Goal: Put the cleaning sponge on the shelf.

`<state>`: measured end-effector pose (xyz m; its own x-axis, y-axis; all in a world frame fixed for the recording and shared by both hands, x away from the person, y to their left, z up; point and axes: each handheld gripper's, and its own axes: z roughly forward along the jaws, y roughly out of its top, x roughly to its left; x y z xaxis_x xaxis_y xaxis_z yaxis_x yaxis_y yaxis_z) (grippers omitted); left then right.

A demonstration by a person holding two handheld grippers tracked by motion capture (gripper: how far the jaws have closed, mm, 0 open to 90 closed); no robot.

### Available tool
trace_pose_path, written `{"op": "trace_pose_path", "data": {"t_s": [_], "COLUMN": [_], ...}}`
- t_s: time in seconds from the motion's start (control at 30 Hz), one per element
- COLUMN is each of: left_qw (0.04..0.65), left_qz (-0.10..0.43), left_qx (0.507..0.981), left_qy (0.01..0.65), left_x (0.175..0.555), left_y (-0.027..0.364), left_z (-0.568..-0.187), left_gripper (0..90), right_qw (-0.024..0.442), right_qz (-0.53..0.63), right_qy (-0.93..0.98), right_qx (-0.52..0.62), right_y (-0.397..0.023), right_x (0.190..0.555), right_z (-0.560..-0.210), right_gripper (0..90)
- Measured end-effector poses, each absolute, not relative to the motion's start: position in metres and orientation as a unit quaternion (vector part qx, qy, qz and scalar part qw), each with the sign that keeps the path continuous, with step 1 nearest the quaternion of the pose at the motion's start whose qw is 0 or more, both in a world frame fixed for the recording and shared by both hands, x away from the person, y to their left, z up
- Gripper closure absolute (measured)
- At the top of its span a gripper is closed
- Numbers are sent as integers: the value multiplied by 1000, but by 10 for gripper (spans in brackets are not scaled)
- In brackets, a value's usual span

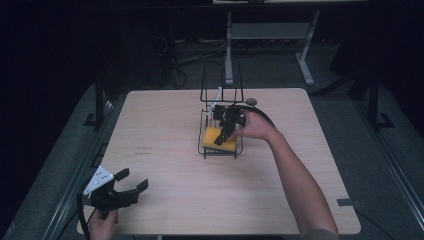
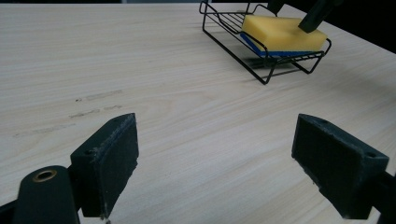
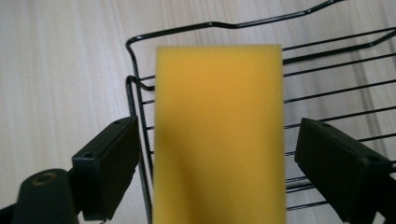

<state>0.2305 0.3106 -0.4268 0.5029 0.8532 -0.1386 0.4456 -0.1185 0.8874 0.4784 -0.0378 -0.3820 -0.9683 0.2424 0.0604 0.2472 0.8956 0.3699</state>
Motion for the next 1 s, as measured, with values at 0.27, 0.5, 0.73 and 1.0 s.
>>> {"op": "trace_pose_path", "data": {"t_s": [0.27,0.5,0.73,1.0], "left_qw": [485,486,486,485], "left_qz": [210,210,210,208], "left_qx": [718,719,719,720], "left_qy": [453,451,451,450], "left_x": [230,231,231,231], "left_y": [311,309,309,307], "left_z": [-426,-427,-426,-427], "left_gripper": [140,140,140,140], "right_qw": [8,10,20,7], "right_qz": [-196,-195,-210,-220], "right_qy": [-973,-973,-968,-966], "right_qx": [-123,-124,-138,-138], "right_y": [-40,-42,-49,-57], "right_x": [476,474,474,469], "right_z": [-379,-378,-381,-379], "right_gripper": [139,138,139,139]}}
